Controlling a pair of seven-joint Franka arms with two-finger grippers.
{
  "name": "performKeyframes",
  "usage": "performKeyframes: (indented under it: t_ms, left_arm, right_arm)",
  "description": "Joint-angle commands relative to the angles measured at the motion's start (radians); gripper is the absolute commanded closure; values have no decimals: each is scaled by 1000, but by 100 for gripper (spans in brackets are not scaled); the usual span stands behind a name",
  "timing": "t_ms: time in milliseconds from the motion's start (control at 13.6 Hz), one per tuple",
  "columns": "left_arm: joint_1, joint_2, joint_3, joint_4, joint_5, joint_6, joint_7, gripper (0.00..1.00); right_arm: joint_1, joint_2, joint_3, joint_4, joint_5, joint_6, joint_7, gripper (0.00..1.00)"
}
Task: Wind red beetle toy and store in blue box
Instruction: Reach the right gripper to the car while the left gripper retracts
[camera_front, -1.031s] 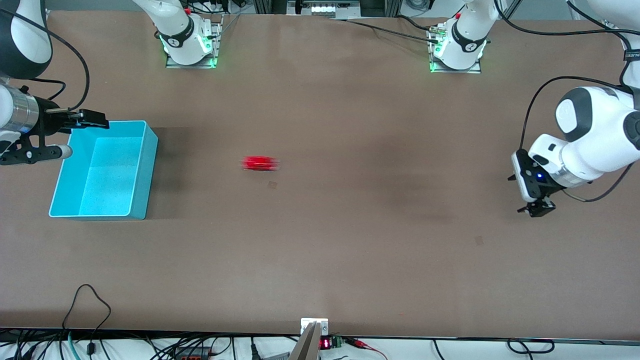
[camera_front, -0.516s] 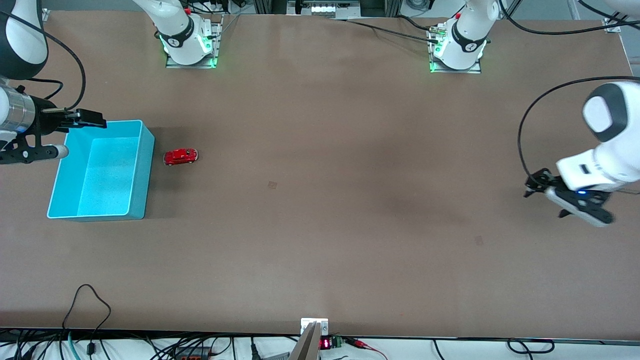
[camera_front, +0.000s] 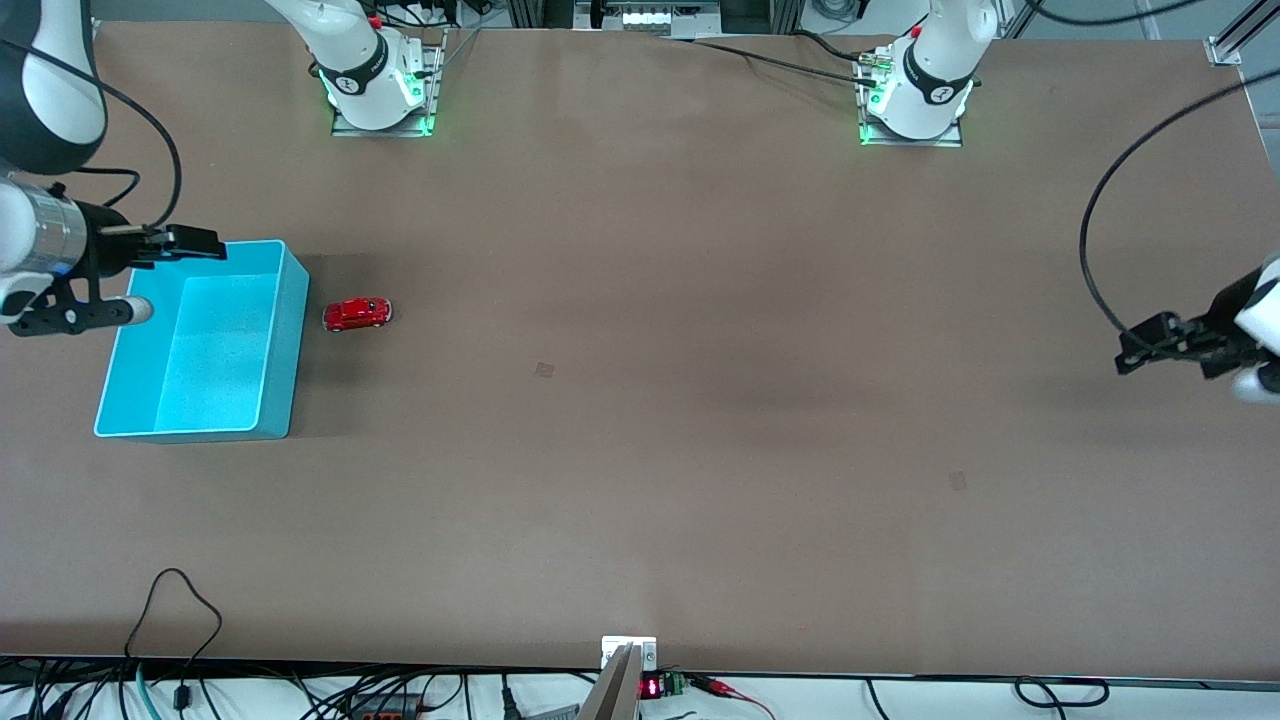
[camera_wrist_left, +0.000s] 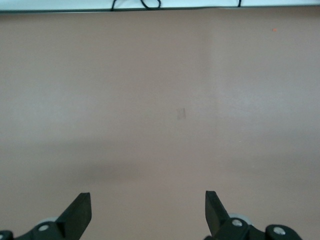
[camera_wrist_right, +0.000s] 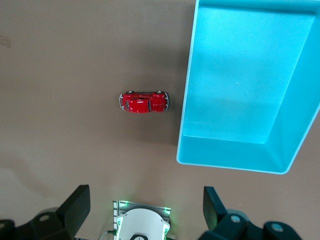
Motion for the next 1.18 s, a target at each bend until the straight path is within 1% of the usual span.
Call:
performKeyframes:
  t_ms: [0, 74, 221, 368, 442, 516, 589, 736, 810, 957, 1031, 1105]
  left_arm:
    - [-27, -64, 35, 3, -19, -100, -113, 0]
    - [-54, -79, 49, 2, -18, -105, -124, 0]
    - [-65, -96, 52, -6, -18, -105, -115, 0]
    - [-64, -106, 38, -14, -18, -110, -107, 0]
    - [-65, -124, 32, -33, -18, -117, -109, 0]
    - [-64, -147, 29, -67, -18, -117, -109, 0]
    - [-64, -174, 28, -107, -18, -111, -109, 0]
    - [-58, -216, 28, -173, -19, -82, -109, 0]
    - [-58, -233, 26, -201, -19, -62, -109, 0]
    - [-56, -268, 25, -253, -18, -15, -109, 0]
    - [-52, -268, 25, -256, -18, -13, -107, 0]
    - [-50, -270, 25, -254, -18, -39, -107, 0]
  right_arm:
    - [6, -20, 13, -73, 14, 60, -9, 0]
    - [8, -64, 16, -166, 14, 130, -9, 0]
    - [11, -155, 38, -364, 13, 270, -29, 0]
    - [20, -233, 83, -520, 2, 367, -48, 0]
    - [20, -264, 94, -591, -1, 425, -96, 0]
    - [20, -281, 99, -640, -1, 486, -193, 0]
    - [15, -282, 101, -663, -2, 534, -313, 0]
    - [11, -273, 101, -680, -2, 599, -605, 0]
    - [11, -273, 102, -706, -4, 629, -708, 0]
    - [-3, -273, 107, -768, -15, 700, -808, 0]
    - [-3, -275, 108, -801, -34, 747, -830, 0]
    - [-3, -275, 110, -834, -65, 799, -854, 0]
